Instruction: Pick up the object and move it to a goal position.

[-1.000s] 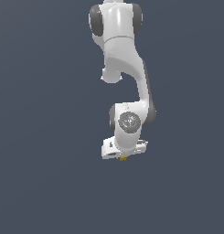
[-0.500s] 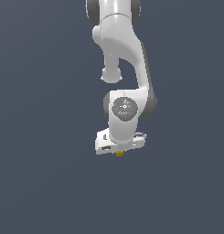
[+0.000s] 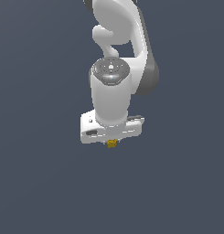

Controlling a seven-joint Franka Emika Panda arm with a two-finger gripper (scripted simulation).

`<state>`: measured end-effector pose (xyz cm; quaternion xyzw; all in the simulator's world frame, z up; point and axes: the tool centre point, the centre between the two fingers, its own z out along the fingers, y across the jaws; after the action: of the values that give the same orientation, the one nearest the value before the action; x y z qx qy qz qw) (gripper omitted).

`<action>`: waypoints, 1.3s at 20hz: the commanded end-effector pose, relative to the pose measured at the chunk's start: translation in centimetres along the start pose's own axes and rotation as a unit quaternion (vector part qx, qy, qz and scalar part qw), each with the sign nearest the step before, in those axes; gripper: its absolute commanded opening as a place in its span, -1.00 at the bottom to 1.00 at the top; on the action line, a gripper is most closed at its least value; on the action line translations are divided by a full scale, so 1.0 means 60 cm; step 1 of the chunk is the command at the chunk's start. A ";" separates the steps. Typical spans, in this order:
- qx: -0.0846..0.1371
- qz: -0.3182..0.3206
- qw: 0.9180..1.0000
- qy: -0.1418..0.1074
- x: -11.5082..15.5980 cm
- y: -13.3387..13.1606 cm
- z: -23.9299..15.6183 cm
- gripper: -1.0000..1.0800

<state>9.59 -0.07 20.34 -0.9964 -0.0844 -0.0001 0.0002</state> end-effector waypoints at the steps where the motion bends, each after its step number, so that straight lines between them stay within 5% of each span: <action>1: 0.000 0.000 1.000 0.000 -0.001 0.014 -0.046 -1.00; 13: 0.000 0.000 1.000 0.000 0.005 0.075 -0.230 -1.00; 26: 0.000 0.000 1.000 0.000 0.011 0.098 -0.297 -1.00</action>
<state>11.19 -5.68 37.94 -0.9964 -0.0844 -0.0001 0.0001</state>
